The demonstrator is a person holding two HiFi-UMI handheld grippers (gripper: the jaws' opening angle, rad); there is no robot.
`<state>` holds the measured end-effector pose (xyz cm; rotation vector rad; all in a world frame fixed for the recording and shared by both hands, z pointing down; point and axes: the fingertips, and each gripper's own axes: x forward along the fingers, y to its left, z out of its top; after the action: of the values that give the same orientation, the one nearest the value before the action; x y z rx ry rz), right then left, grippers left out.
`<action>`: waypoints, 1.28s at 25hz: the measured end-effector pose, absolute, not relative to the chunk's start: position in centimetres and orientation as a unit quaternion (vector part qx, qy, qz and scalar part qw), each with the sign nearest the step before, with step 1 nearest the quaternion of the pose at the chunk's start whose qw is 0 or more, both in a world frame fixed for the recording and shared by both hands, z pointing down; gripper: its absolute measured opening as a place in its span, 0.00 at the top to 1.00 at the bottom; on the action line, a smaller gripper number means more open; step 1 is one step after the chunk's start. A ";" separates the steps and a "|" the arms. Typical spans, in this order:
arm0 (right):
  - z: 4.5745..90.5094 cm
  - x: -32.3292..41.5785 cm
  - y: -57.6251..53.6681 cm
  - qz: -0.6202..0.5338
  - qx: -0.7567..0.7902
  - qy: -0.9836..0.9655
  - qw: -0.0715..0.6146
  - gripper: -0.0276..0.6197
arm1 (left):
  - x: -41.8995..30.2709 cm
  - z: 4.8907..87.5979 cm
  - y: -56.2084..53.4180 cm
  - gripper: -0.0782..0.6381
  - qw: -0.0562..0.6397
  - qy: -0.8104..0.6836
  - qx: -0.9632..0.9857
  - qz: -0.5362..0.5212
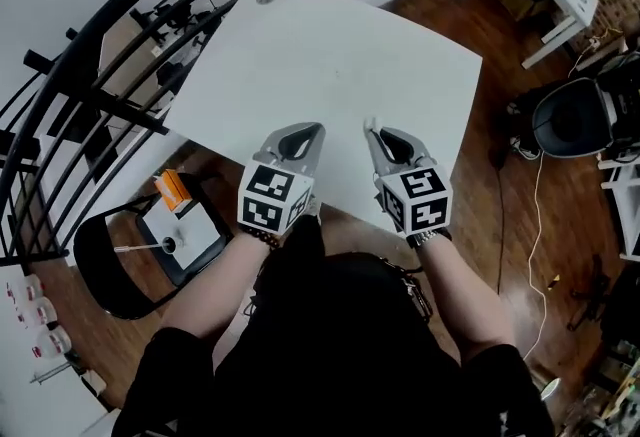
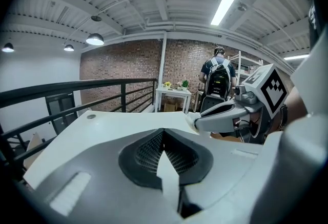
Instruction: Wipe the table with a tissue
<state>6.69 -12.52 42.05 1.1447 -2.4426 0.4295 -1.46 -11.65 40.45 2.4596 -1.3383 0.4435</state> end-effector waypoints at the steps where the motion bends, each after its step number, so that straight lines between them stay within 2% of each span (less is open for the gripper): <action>1: 42.7 6.3 -13.4 0.159 0.412 -0.872 0.210 0.93 | -1.8 40.8 -12.5 0.87 0.156 -0.463 0.858 0.156; 16: 52.5 2.3 -22.4 0.242 0.422 -0.822 0.295 0.93 | -4.4 47.3 -21.1 0.87 0.223 -0.417 0.863 0.176; 32: 58.2 0.6 -27.6 0.296 0.437 -0.780 0.336 0.93 | -5.7 50.6 -25.4 0.87 0.240 -0.376 0.872 0.202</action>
<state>0.65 -27.64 58.23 1.1388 -2.0344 0.7728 -5.69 -25.41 50.65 2.3862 -1.0282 0.5530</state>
